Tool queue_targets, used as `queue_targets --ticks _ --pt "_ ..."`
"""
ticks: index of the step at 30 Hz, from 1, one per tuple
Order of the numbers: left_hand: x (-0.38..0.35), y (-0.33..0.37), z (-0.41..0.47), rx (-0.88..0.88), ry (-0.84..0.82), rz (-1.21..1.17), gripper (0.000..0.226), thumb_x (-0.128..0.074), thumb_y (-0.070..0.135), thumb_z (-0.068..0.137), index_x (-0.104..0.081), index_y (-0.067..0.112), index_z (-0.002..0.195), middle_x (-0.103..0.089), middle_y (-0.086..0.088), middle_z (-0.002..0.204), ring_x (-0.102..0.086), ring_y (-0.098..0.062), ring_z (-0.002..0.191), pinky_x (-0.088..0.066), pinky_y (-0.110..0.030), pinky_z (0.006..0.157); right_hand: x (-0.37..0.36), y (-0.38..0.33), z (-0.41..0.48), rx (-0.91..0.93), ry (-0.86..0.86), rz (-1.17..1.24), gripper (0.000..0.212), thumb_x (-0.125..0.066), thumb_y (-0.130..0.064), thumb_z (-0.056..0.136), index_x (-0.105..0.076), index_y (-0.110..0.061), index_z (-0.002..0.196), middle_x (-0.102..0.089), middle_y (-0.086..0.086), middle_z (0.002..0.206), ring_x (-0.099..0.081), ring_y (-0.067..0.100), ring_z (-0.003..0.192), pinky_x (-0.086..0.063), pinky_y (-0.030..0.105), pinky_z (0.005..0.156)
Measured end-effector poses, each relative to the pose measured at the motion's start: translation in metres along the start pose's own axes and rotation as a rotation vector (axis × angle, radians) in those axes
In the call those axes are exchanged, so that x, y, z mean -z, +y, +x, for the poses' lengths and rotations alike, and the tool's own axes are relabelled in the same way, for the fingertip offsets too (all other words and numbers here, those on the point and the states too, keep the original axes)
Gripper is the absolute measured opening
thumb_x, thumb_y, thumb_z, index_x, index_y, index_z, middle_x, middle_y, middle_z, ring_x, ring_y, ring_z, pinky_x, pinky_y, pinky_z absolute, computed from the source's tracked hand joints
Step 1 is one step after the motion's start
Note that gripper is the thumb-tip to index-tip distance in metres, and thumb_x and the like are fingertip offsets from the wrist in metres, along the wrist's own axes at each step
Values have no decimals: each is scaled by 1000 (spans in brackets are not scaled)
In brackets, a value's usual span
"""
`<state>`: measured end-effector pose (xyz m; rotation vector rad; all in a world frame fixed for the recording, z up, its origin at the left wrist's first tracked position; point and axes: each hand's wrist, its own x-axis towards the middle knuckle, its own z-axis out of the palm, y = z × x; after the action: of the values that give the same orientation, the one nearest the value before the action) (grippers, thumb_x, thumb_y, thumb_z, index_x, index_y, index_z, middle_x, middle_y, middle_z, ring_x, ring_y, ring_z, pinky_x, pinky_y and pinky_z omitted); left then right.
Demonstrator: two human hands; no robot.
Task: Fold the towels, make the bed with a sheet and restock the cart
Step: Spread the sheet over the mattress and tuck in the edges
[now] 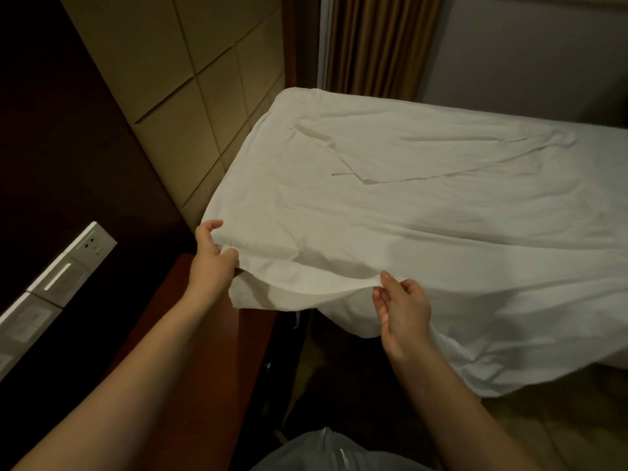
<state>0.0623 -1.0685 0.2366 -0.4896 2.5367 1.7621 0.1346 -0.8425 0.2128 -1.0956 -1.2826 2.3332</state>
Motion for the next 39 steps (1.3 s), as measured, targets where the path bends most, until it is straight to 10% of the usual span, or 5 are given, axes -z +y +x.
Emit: queue_targets --ticks 8,18,24,29,39 --pt "-54 20 -39 283 -480 -321 35 -41 -13 88 -65 12 82 -46 -1 55 -48 -6 40 -45 -20 43 -13 14 -18 32 8 46 32 -61 -2 89 -41 -10 66 -47 4 63 -51 5 52 -49 16 55" --pt "-78 26 -74 631 -577 -510 46 -21 -21 83 -60 3 85 -60 -16 79 -59 -23 69 -49 -19 42 -22 17 -35 47 49 85 33 -65 -8 87 -42 -12 64 -42 -2 48 -38 8 45 -36 21 49" --pt "-79 21 -83 60 -571 -18 29 -41 -1 89 -67 8 100 -66 -11 105 -65 -22 91 -51 -35 87 -13 22 -48 20 34 68 28 -64 -11 89 -47 -10 67 -48 2 52 -42 8 45 -37 20 47" --pt "-80 22 -96 -453 -657 487 28 -56 23 85 -63 17 111 -41 6 91 -47 -5 80 -41 -13 71 -5 23 -53 -8 66 40 17 -66 -9 87 -56 -1 76 -61 11 66 -58 18 58 -48 26 55" --pt "-96 8 -102 -893 -450 677 36 -31 21 88 -63 6 84 -37 3 76 -40 -18 70 -30 -29 61 5 30 -62 -18 123 52 22 -68 -14 85 -52 -4 75 -53 12 69 -52 22 69 -45 32 64"
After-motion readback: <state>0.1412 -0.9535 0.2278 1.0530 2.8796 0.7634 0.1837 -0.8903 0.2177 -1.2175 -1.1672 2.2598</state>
